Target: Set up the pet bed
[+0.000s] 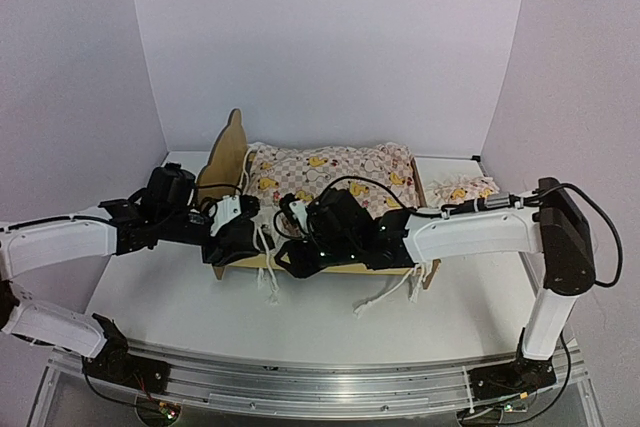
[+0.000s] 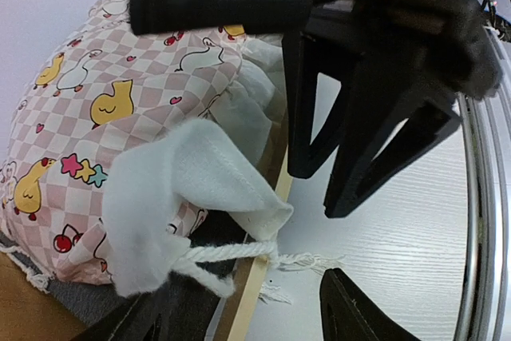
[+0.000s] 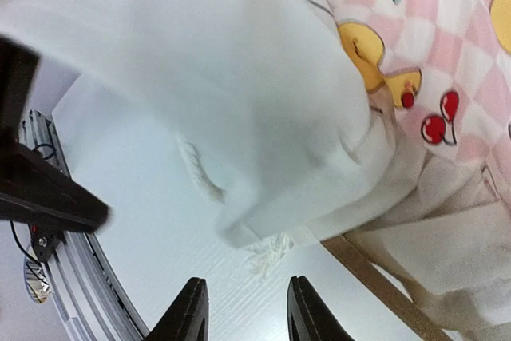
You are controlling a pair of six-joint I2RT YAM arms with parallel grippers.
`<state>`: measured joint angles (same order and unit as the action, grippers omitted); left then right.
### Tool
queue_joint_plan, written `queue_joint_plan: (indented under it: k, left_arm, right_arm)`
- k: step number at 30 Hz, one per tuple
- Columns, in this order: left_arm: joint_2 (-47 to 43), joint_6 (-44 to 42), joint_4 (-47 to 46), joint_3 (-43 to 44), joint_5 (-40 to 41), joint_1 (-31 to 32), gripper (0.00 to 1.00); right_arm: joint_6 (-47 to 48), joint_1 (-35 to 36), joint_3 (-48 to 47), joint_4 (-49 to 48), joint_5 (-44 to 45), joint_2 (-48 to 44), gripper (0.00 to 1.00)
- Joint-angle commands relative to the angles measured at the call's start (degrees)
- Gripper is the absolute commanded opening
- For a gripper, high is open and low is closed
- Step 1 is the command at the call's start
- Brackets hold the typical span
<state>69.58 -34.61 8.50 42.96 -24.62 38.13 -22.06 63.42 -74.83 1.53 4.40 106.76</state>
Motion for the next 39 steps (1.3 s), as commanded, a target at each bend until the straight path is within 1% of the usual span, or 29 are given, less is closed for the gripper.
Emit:
queue_joint_plan:
  k: [1, 2, 3, 5, 6, 9, 11, 13, 16, 18, 20, 22, 24, 27, 29, 32, 35, 39]
  left_arm:
    - [-9.34, 1.55, 3.13, -3.96, -2.03, 0.01, 0.7]
    - [-10.92, 1.33, 3.85, -5.62, -2.88, 0.12, 0.75]
    - [-12.56, 1.15, 4.44, -6.96, -3.4, 0.17, 0.77]
    - [-14.27, 2.68, 4.93, -8.26, -1.97, 0.38, 0.77]
    - [-14.62, 3.5, 5.55, -8.25, -1.44, 0.52, 0.75]
    - [-15.22, 6.64, 8.76, -8.54, -0.59, 2.86, 0.59]
    - [-15.1, 9.78, 8.82, -10.08, 1.45, 5.2, 0.49]
    - [-14.38, 10.76, 7.67, -12.0, 2.42, 7.3, 0.47]
    - [-13.35, 9.89, 4.7, -13.71, 4.51, 8.5, 0.51]
    - [-13.75, 7.73, 4.46, -13.74, 4.08, 8.54, 0.53]
    - [-15.39, 2.55, 4.95, -14.39, 0.72, 8.54, 0.53]
    - [-17.86, -5.63, 4.96, -15.67, -1.73, 8.55, 0.53]
    - [-19.01, -10.48, 3.71, -15.69, -0.36, 8.48, 0.56]
    - [-16.74, -13.5, 6.15, -10.2, 4.2, 8.49, 0.62]
    - [-12.65, -13.47, 9.84, -5.08, 6.84, 8.46, 0.64]
    - [-4.77, -13.49, 17.15, 3.37, 6.57, 8.46, 0.66]
    - [3.65, -13.06, 21.54, 9.7, 7.35, 8.43, 0.66]
    - [10.34, -16.21, 22.17, 13.54, 9.13, 8.29, 0.66]
  right_arm:
    - [-3.97, 0.16, 3.67, 2.28, 2.46, -4.26, 0.35]
    - [-4.34, 0.16, 4.35, 2.33, 2.84, -4.82, 0.36]
    - [-4.52, 0.13, 5.01, 2.32, 3.35, -5.33, 0.36]
    - [-4.28, 0.14, 5.48, 2.35, 3.67, -5.94, 0.38]
    - [-3.98, 0.13, 5.43, 2.43, 3.61, -6.04, 0.38]
    - [-3.76, 0.16, 5.43, 2.59, 4.06, -6.67, 0.39]
    - [-3.84, 0.14, 5.66, 2.6, 4.63, -7.07, 0.39]
    - [-4.15, 0.17, 5.91, 2.58, 4.89, -7.31, 0.39]
    - [-5.3, 0.13, 6.21, 2.56, 4.6, -6.92, 0.39]
    - [-6.75, 0.35, 6.51, 2.2, 4.09, -6.08, 0.38]
    - [-7.47, 1.21, 7.78, -0.62, 3.53, -4.58, 0.38]
    - [-4.81, 3.6, 10.28, -8.53, 5.74, -2.45, 0.38]
    - [-2.49, 5.41, 11.86, -15.95, 7.83, 0.54, 0.4]
    - [-2.61, 5.79, 11.46, -22.43, 9.89, 4.84, 0.41]
    - [-3.04, 5.84, 12.53, -28.06, 10.61, 7.12, 0.41]
    - [-4.96, 5.97, 14.92, -34.91, 11.59, 9.44, 0.41]
    - [-6.18, 6.19, 16.41, -37.61, 12.27, 10.69, 0.41]
    - [-6.24, 6.4, 18.38, -37.92, 13.6, 10.25, 0.41]
